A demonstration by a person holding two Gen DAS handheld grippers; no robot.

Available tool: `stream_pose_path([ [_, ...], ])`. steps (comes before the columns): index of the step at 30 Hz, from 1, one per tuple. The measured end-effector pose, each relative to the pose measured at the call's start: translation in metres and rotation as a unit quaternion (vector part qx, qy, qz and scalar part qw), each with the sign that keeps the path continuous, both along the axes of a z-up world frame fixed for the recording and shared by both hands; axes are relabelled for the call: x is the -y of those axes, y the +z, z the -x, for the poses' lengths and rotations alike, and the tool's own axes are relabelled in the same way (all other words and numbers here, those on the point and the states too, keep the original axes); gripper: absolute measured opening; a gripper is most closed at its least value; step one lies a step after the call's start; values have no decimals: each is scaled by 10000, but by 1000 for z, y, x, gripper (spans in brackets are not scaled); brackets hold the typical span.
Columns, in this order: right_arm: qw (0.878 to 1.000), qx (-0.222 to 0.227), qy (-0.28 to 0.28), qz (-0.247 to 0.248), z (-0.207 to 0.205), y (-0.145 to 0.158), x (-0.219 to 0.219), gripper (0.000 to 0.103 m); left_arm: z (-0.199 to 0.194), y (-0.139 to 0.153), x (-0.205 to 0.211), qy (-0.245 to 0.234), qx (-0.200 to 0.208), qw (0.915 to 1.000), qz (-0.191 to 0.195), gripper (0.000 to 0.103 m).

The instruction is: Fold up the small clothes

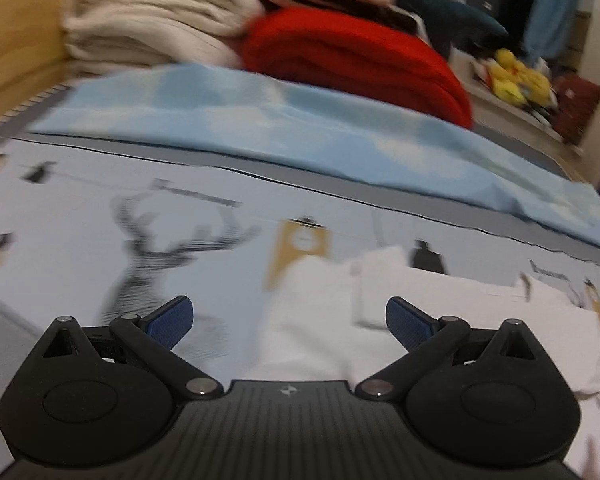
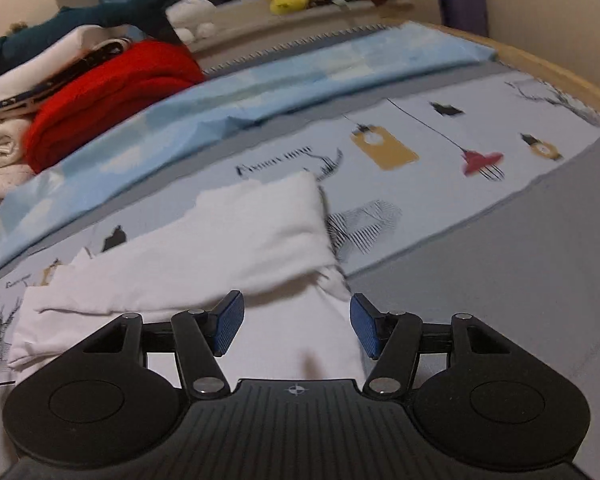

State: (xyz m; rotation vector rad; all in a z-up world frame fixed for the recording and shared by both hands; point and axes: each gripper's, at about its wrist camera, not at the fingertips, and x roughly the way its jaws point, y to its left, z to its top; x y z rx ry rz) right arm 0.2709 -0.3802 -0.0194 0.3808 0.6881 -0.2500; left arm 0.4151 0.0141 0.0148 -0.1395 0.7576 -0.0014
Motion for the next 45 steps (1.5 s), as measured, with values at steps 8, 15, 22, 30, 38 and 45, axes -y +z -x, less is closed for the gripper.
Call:
stream_pose_path([
  [8,9991,-184,-91,380,-32,-20,-2,61,-60,-48,31,-111,-849,9957,367,79],
  [15,9980,-232,67,575,-40,-27,-15,61,-69,-64,31,-20,-732,9957,571,38],
  [22,9977,-301,11,615,-44,-30,-17,61,-60,-25,23,-349,-409,9961,703,4],
  [30,9982,-323,-34,507,-43,-31,-16,61,-62,-33,21,-484,-419,9896,1292,22],
  [38,9982,-348,9,486,-45,-33,-16,61,-69,-66,30,-378,-712,9916,1009,25],
  [45,9981,-359,4,502,-45,-34,-17,61,-72,-71,14,-112,-748,9872,1403,31],
])
